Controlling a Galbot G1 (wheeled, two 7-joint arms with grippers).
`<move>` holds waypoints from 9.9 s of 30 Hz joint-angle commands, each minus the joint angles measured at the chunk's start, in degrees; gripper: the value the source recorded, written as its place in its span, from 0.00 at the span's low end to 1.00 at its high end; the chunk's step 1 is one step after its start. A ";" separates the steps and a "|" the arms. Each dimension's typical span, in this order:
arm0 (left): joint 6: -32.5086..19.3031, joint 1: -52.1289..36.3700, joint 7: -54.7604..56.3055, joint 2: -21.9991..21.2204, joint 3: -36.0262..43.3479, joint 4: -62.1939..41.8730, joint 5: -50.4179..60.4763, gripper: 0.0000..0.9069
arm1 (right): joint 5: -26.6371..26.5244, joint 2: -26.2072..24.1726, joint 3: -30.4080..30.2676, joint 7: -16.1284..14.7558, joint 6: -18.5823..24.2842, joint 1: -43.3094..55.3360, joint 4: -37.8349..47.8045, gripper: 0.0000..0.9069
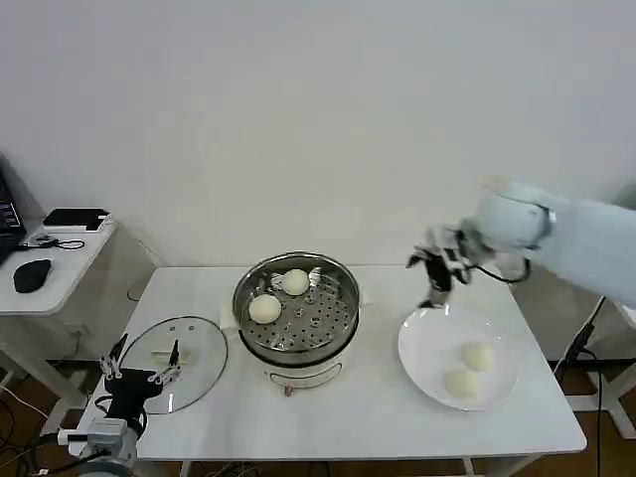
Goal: Take steamed baozi put them in steamer then cover it.
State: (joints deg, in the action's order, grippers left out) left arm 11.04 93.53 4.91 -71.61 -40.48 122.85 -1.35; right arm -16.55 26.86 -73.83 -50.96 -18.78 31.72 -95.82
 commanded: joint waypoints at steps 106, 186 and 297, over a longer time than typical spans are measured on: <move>-0.63 2.42 -0.01 -1.83 -5.19 1.82 0.82 1.00 | 5.41 46.93 5.88 -7.34 13.69 0.35 21.70 0.72; -0.40 -0.75 0.02 1.57 -0.21 -0.88 0.71 1.00 | 15.21 -6.29 18.82 -3.40 6.42 -25.53 7.94 1.00; -1.12 -0.87 0.02 -0.70 -3.38 -1.30 0.69 1.00 | -20.03 43.07 -1.38 9.15 -22.16 -5.30 24.04 0.74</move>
State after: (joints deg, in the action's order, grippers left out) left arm 9.88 92.68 4.93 -72.34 -43.84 121.52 -0.67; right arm -36.18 68.28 -74.97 -42.54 -39.04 28.40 -73.06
